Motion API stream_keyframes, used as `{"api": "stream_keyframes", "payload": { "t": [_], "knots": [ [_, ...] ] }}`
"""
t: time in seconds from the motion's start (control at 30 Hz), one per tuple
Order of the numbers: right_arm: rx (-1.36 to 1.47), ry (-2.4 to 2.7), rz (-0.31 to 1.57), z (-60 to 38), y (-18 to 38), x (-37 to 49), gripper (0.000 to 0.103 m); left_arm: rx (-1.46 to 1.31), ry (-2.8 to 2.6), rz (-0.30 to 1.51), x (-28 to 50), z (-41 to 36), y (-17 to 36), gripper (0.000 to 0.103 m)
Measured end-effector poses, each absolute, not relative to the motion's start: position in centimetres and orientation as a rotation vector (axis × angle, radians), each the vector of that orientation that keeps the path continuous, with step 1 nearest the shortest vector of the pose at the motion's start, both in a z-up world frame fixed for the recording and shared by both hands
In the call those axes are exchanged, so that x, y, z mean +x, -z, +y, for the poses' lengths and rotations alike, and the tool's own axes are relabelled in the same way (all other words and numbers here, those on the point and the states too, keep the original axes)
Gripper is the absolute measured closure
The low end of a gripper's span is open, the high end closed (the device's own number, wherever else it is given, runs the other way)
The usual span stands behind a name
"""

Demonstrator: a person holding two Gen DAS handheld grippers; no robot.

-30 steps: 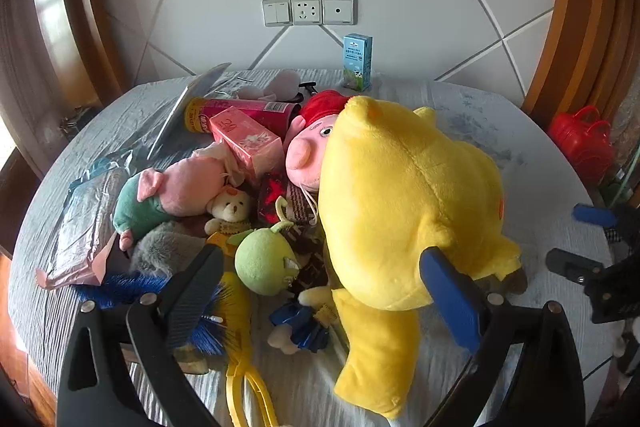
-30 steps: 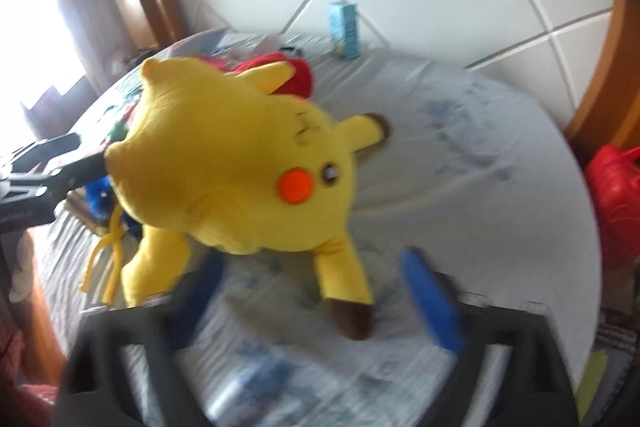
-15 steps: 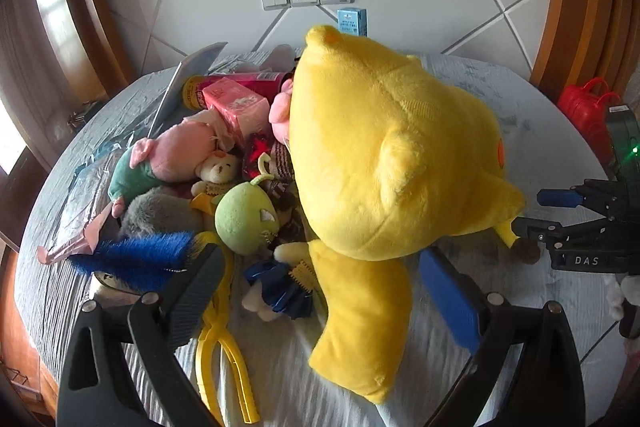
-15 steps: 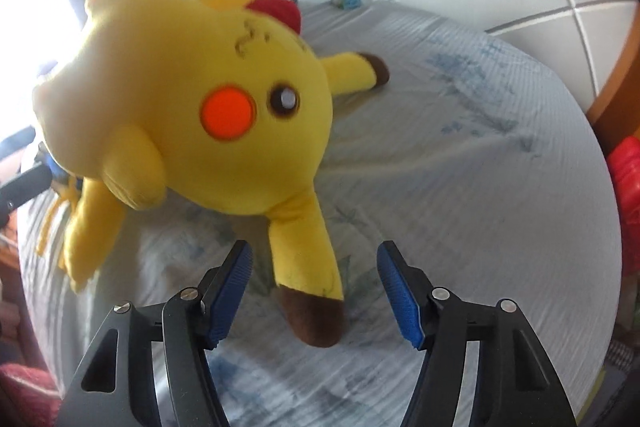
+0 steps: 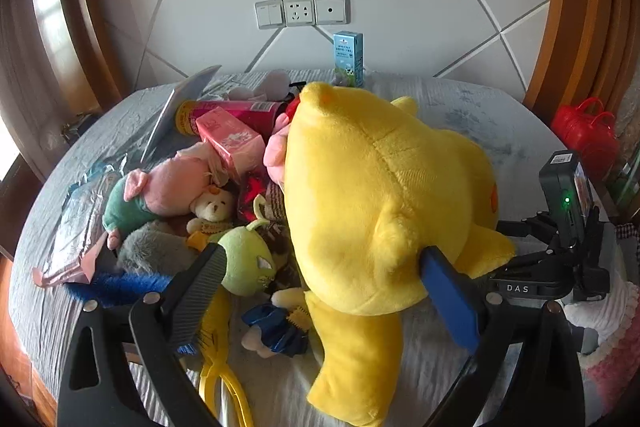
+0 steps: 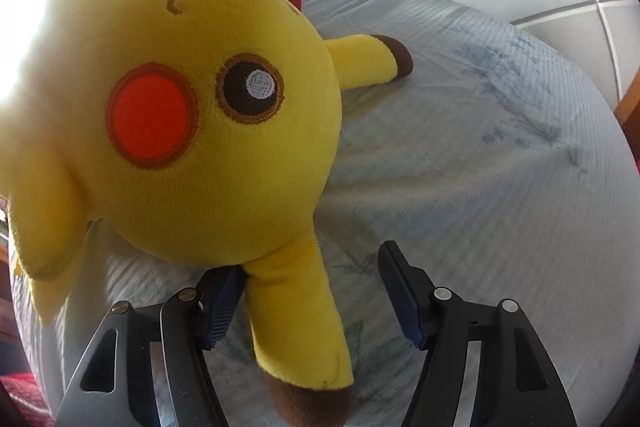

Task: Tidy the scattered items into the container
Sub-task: 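Close the right tool on the Pikachu's leg while the left tool closes on its body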

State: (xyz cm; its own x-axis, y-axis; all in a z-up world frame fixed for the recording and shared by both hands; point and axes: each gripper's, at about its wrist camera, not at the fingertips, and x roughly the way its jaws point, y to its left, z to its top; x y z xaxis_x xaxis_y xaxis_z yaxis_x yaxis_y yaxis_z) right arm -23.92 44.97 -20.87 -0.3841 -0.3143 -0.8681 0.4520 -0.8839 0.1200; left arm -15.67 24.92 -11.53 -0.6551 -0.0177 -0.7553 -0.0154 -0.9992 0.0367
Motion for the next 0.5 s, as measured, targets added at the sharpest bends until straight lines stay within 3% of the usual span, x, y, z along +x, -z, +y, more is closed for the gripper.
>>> {"api": "stream_keyframes", "payload": {
  "t": [0.07, 0.13, 0.2, 0.5],
  "knots": [
    [1.38, 2.287, 0.197, 45.0, 20.7, -23.6, 0.036, 1.335, 2.855, -0.031, -15.2, 24.2, 11.9, 0.004],
    [1.37, 2.302, 0.199, 45.2, 20.4, -23.1, 0.043, 1.361, 2.852, -0.02, -14.6, 23.6, 12.3, 0.004],
    [1.353, 2.29, 0.182, 45.3, 20.0, -22.5, 0.072, 1.377, 2.833, -0.045, -14.0, 23.0, 12.6, 0.004],
    [1.395, 2.246, 0.078, 45.4, 20.9, -23.0, 0.073, 1.354, 2.882, 0.042, -13.5, 22.1, 11.6, 0.004]
  ]
}}
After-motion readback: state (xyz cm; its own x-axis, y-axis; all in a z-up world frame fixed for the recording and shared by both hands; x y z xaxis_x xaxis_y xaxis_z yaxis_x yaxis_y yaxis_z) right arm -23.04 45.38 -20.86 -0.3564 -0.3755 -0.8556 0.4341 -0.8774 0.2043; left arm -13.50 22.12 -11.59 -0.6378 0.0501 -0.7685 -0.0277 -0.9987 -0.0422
